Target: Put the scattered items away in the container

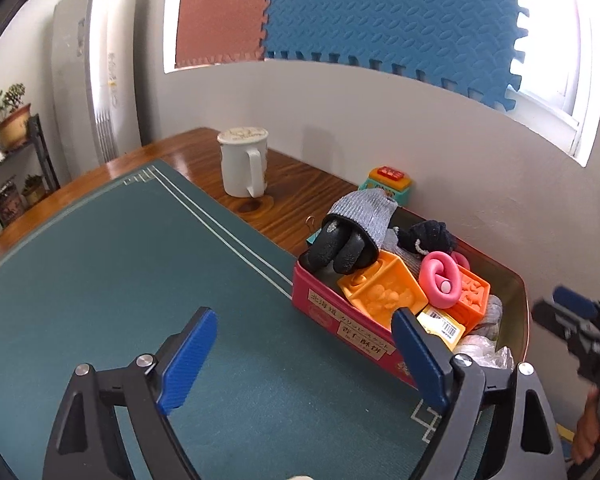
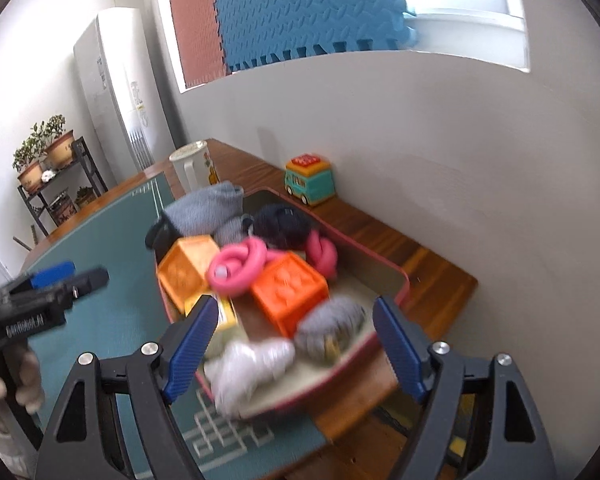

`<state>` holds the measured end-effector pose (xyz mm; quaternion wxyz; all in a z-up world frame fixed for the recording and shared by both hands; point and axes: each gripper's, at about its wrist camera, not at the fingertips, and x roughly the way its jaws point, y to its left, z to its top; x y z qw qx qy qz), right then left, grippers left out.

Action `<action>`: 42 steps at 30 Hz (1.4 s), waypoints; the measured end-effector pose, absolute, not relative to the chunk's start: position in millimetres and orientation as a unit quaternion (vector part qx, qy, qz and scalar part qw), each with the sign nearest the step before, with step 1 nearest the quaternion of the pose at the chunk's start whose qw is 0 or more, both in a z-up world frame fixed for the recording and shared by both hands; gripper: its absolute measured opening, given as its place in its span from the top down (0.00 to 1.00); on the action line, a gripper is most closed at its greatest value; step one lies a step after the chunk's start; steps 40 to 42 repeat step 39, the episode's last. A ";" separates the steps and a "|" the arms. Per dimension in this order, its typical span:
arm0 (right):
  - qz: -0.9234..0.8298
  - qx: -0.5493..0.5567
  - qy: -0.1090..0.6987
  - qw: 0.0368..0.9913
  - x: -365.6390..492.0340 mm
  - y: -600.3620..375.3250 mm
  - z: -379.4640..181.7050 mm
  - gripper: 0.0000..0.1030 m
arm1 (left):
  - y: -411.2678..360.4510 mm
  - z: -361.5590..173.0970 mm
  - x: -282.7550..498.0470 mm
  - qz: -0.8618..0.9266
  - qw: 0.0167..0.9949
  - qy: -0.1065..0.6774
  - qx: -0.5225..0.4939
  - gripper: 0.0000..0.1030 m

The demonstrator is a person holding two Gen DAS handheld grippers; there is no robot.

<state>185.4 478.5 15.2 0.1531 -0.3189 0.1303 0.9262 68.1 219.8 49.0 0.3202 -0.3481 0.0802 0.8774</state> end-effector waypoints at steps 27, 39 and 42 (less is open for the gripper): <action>0.922 -0.336 0.117 0.155 237.0 440.7 0.1 0.17 | 230.8 57.2 123.1 0.865 0.345 0.115 -0.346 0.01; 0.918 -0.341 0.128 0.158 234.0 446.6 -6.8 0.17 | 239.2 48.7 131.4 0.852 0.365 0.141 -0.347 0.01; 0.918 -0.341 0.128 0.158 234.0 446.6 -6.8 0.17 | 239.2 48.7 131.4 0.852 0.365 0.141 -0.347 0.01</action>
